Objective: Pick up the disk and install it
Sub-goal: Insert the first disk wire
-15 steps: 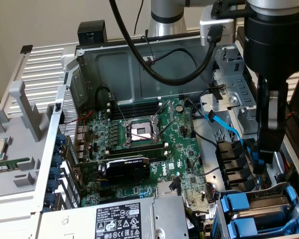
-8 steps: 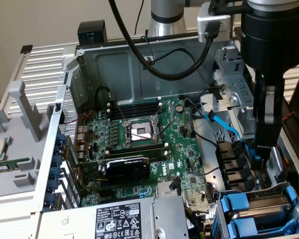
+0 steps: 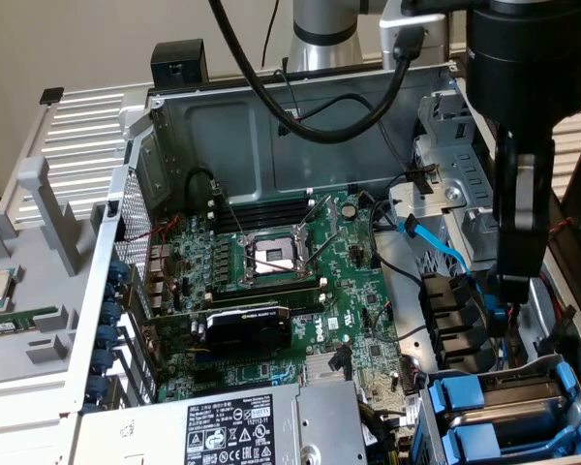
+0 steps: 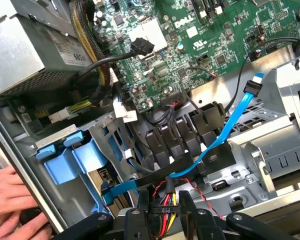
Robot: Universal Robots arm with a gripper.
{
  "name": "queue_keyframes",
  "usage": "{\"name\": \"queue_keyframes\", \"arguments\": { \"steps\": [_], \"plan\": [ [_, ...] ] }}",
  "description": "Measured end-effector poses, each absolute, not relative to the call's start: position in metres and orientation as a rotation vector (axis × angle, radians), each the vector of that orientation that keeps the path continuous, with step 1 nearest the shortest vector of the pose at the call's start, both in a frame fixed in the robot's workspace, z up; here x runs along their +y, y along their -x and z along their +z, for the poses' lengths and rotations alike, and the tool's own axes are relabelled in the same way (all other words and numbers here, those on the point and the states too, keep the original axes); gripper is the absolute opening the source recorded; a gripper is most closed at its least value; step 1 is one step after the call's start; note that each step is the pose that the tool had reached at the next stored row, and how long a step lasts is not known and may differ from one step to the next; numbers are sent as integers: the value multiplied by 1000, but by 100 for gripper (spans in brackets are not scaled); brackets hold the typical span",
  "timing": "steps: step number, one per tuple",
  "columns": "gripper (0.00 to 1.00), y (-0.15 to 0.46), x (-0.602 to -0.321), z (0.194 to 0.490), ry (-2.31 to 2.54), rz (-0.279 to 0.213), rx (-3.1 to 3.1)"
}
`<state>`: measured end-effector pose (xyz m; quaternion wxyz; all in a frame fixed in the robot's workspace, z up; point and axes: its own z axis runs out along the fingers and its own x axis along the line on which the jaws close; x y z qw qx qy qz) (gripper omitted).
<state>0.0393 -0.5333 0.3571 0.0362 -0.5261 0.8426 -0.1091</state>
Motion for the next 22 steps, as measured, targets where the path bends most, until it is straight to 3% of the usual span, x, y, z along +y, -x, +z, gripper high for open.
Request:
{"name": "queue_keyframes", "arguments": {
  "steps": [19,21,22],
  "plan": [
    [35,-34,-536,357,1590,-352,2596],
    [36,-34,-536,357,1590,-352,2596],
    [43,-34,-536,357,1590,-352,2596]
  ]
}}
